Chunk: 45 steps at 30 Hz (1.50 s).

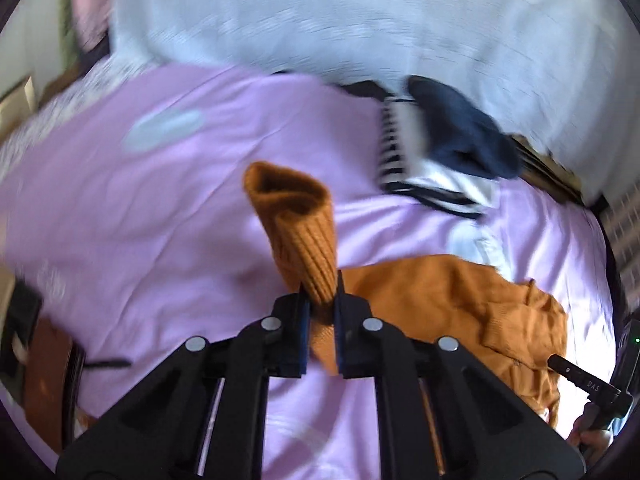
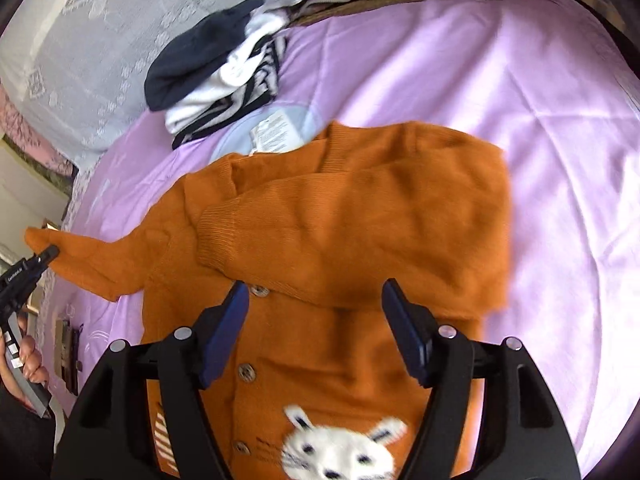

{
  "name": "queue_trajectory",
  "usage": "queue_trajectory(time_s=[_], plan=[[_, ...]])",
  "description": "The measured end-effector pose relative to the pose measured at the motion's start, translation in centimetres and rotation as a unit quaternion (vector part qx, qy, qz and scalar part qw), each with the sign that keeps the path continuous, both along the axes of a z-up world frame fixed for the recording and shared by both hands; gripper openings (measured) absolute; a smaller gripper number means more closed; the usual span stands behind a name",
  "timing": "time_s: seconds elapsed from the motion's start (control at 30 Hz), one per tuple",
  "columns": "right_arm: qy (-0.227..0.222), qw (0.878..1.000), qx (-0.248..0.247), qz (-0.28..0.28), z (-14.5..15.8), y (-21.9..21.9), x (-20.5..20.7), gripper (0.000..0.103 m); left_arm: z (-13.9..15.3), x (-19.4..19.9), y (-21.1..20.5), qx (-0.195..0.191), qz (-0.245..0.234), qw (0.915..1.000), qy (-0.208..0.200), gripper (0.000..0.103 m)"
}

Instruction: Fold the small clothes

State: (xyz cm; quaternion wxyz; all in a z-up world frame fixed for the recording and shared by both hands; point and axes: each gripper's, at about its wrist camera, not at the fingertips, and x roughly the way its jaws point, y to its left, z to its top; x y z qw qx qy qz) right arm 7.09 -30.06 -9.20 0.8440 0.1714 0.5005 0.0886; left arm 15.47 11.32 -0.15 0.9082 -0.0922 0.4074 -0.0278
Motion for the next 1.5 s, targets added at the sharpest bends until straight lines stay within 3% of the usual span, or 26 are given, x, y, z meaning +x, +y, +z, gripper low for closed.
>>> queue_trajectory(time_s=[0.2,0.47,0.57,0.7,0.73,0.77,0.87,0.9,0.97,1.03,1.17,1.3,1.4,1.5], plan=[[0.000,0.998,0.021,-0.063,0.1,-5.4,-5.7,0.072,2.4,1.8,-9.3,0.032,-0.088,0.9954,-0.019,0.009],[0.006,0.989,0.040,-0.140,-0.4,-12.2,-10.3,0.072,3.1,1.6,-24.3,0.051,-0.224,0.9723,-0.041,0.009],[0.005,0.986,0.043,-0.163,-0.4,-14.5,-11.7,0.072,2.0,0.4,-29.1,0.053,-0.269,0.9609,-0.038,0.009],[0.011,0.982,0.043,-0.183,-0.6,-16.8,-12.9,0.072,-2.7,-1.0,-34.8,0.079,-0.316,0.9454,-0.003,0.010],[0.013,0.982,0.043,-0.186,-0.7,-17.2,-13.0,0.072,-4.3,-1.1,-35.7,0.086,-0.323,0.9423,0.015,0.015],[0.014,0.981,0.045,-0.189,-0.9,-17.6,-13.3,0.072,-5.6,-1.2,-36.2,0.093,-0.325,0.9406,0.029,0.031],[0.013,0.980,0.049,-0.192,-0.8,-17.9,-13.2,0.072,-8.2,-2.5,-36.6,0.118,-0.325,0.9371,0.049,0.054],[0.010,0.980,0.053,-0.190,-0.7,-17.8,-13.0,0.072,-8.0,-3.1,-36.4,0.120,-0.326,0.9367,0.043,0.059],[0.002,0.981,0.065,-0.180,-0.2,-17.0,-12.1,0.072,-6.7,-4.2,-35.1,0.124,-0.322,0.9386,0.016,0.080],[-0.010,0.986,0.067,-0.153,0.5,-15.3,-10.5,0.072,-5.2,-4.8,-33.1,0.130,-0.310,0.9416,-0.011,0.085],[-0.044,0.994,0.060,-0.078,2.0,-10.3,-6.6,0.066,-4.0,-2.5,-27.1,0.153,-0.246,0.9571,-0.007,0.087],[-0.054,0.996,0.053,-0.042,2.1,-7.1,-2.8,0.048,-4.8,0.4,-21.6,0.163,-0.178,0.9700,0.028,0.087],[-0.036,0.998,0.034,-0.029,0.7,-6.0,0.3,0.043,-6.1,1.7,-18.7,0.184,-0.152,0.9700,0.045,0.087],[-0.006,1.000,0.015,-0.023,-1.5,-5.5,2.2,0.036,-8.4,2.9,-16.9,0.214,-0.140,0.9641,0.072,0.087]])
